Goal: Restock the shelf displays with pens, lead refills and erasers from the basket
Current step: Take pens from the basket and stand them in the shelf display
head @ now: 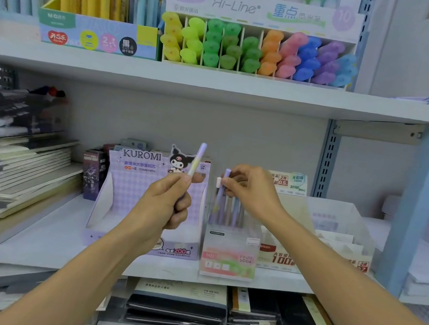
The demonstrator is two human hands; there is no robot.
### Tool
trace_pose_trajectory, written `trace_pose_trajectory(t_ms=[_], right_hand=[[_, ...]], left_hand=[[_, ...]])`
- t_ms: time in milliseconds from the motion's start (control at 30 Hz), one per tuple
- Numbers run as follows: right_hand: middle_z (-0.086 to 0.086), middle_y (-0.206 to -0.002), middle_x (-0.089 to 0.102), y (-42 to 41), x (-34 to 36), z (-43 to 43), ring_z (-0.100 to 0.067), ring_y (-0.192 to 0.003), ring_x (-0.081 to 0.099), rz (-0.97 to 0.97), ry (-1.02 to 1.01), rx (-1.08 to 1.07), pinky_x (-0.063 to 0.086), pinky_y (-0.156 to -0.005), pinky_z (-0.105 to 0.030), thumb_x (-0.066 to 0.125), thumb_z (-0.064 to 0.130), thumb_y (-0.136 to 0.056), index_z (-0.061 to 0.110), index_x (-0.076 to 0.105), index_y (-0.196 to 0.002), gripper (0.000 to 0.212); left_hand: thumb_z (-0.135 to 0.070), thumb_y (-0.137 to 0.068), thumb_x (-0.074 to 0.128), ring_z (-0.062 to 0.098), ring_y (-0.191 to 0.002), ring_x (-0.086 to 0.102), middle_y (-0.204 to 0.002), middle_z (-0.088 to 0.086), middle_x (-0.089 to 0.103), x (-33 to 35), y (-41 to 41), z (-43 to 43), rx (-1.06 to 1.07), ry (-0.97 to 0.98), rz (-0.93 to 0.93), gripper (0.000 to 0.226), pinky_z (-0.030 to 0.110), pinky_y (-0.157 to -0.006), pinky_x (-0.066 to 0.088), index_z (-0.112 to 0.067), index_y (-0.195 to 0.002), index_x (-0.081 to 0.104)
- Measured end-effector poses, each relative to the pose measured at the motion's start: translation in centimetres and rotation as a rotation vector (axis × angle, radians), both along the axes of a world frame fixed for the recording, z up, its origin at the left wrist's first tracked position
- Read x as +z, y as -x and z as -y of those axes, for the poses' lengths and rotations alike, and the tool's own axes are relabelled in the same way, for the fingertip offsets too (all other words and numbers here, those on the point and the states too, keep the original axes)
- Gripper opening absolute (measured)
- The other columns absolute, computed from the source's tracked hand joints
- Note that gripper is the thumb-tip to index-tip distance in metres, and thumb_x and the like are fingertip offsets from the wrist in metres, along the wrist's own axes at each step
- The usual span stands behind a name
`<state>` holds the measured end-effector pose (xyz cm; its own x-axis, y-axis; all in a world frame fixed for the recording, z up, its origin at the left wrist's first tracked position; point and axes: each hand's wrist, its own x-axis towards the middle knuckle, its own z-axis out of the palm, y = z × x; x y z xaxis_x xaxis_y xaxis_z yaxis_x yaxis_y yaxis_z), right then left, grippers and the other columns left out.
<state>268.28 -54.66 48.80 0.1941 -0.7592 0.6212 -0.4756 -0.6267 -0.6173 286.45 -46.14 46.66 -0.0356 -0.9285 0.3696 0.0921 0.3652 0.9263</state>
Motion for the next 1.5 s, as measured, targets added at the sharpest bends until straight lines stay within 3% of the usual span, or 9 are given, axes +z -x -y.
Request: trace_pose_trajectory(t_ms=[200, 333, 533, 667, 867, 1033, 1267, 1400, 1500], right_hand=[[-0.009, -0.079, 0.072, 0.5, 0.5, 0.7, -0.016, -0.07, 0.072, -0.14, -0.028, 0.021, 0.06, -0.076, -0.036, 0.067, 0.012, -0.09, 0.004, 0.068, -0.094, 0.009], [-0.007, -0.078, 0.071, 0.2, 0.5, 0.5, -0.012, -0.064, 0.07, -0.113, 0.007, 0.062, 0.059, -0.066, -0.023, 0.07, 0.01, -0.088, 0.016, 0.057, -0.113, 0.029], [0.002, -0.082, 0.067, -0.4, 0.2, 1.2, -0.012, -0.066, 0.065, -0.163, 0.148, -0.069, 0.051, -0.063, -0.023, 0.076, 0.015, -0.083, 0.015, 0.071, -0.088, 0.008], [0.0, -0.088, 0.068, -0.3, 0.1, 1.4, -0.011, -0.074, 0.059, -0.274, 0.137, -0.119, 0.05, -0.073, -0.029, 0.075, 0.019, -0.084, 0.013, 0.076, -0.096, 0.014], [-0.004, -0.101, 0.071, 1.0, 1.1, -0.7, -0.014, -0.076, 0.068, 0.189, -0.081, 0.26, 0.055, -0.058, -0.028, 0.059, 0.025, -0.095, 0.016, 0.061, -0.127, 0.034], [-0.004, -0.074, 0.071, 2.3, 1.2, -2.1, -0.013, -0.062, 0.065, 0.237, -0.11, 0.413, 0.053, -0.059, -0.021, 0.07, 0.009, -0.085, 0.01, 0.072, -0.1, 0.014], [-0.007, -0.071, 0.07, 4.5, 0.4, -3.4, -0.013, -0.06, 0.062, 0.142, -0.182, 0.42, 0.05, -0.054, -0.019, 0.073, 0.016, -0.085, 0.011, 0.072, -0.087, 0.005], [-0.001, -0.079, 0.071, 4.8, 0.9, -4.2, -0.01, -0.071, 0.064, -0.052, -0.165, 0.364, 0.05, -0.062, -0.019, 0.073, 0.031, -0.083, 0.014, 0.073, -0.09, 0.019], [0.006, -0.094, 0.071, 4.0, 1.8, -4.5, -0.009, -0.083, 0.065, 0.033, -0.007, 0.258, 0.051, -0.066, -0.02, 0.068, 0.039, -0.086, 0.024, 0.073, -0.101, 0.023]], left_hand=[[-0.016, -0.101, 0.047, 0.012, -0.049, 0.044, -0.061, -0.001, 0.048, -0.5, -0.6, 0.6, -0.084, -0.083, -0.118, 0.019, 0.018, -0.039, 0.03, -0.008, -0.1, 0.064], [-0.019, -0.095, 0.055, 0.012, -0.058, 0.053, -0.07, 0.0, 0.054, -0.8, -0.7, 0.9, -0.155, -0.081, -0.166, 0.022, 0.018, -0.045, 0.04, -0.009, -0.1, 0.074], [-0.024, -0.079, 0.065, 0.01, -0.059, 0.056, -0.07, 0.001, 0.059, -1.0, -0.9, 0.9, -0.142, -0.082, -0.128, 0.03, 0.017, -0.053, 0.049, -0.008, -0.102, 0.076], [-0.023, -0.075, 0.069, 0.01, -0.057, 0.059, -0.071, 0.002, 0.065, -1.0, -1.0, 0.8, -0.107, -0.102, -0.126, 0.035, 0.018, -0.054, 0.051, -0.005, -0.104, 0.073], [-0.023, -0.069, 0.073, 0.012, -0.055, 0.06, -0.07, 0.005, 0.069, -0.6, -0.8, 0.5, -0.037, -0.113, -0.075, 0.03, 0.018, -0.052, 0.05, -0.004, -0.092, 0.073], [-0.016, -0.065, 0.075, 0.011, -0.054, 0.061, -0.072, 0.007, 0.071, 0.1, -0.1, -0.2, -0.046, -0.122, -0.128, 0.02, 0.018, -0.053, 0.052, -0.008, -0.083, 0.076], [-0.001, -0.084, 0.065, 0.009, -0.058, 0.064, -0.069, 0.004, 0.07, 0.9, 1.6, -0.5, -0.001, -0.029, -0.355, 0.008, 0.016, -0.059, 0.055, -0.003, -0.089, 0.071], [-0.013, -0.089, 0.065, 0.011, -0.075, 0.069, -0.083, 0.003, 0.071, 1.0, 2.2, -0.5, 0.107, 0.119, -0.166, 0.013, 0.017, -0.069, 0.055, -0.008, -0.098, 0.073], [-0.008, -0.093, 0.061, 0.01, -0.079, 0.071, -0.083, -0.001, 0.076, 1.1, 2.8, -0.4, 0.186, 0.246, 0.061, 0.011, 0.018, -0.068, 0.055, -0.009, -0.095, 0.071]])
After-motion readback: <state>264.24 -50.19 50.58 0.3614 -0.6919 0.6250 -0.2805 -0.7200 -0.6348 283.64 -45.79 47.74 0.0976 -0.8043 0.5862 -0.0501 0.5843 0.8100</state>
